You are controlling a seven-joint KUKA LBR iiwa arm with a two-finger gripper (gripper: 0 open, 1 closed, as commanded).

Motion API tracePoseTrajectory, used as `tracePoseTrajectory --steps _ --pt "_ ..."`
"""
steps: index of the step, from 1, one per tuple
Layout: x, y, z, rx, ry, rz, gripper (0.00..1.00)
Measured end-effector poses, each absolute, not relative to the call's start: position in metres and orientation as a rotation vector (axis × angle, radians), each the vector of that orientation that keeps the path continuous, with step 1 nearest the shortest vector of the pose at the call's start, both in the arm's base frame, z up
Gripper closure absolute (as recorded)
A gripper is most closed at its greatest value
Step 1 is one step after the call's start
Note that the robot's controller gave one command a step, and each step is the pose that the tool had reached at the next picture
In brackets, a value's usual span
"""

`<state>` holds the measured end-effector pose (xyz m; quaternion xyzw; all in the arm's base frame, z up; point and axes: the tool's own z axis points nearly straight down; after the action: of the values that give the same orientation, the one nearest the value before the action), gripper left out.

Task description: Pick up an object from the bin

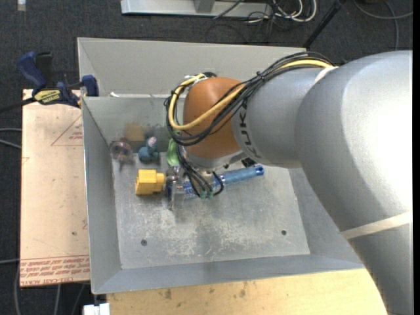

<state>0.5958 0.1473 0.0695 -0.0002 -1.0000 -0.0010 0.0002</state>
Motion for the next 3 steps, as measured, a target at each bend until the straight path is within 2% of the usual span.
tracePoseTrajectory --steps 1,2,3 --pt "0.575 0.149 0.213 -0.084 -3.148 -0.005 1.00" --pt "0.573 0.158 0.161 -0.187 -3.132 -0.001 1.00" --pt "0.516 0.224 0.166 -0.386 -3.114 -0.004 1.00"
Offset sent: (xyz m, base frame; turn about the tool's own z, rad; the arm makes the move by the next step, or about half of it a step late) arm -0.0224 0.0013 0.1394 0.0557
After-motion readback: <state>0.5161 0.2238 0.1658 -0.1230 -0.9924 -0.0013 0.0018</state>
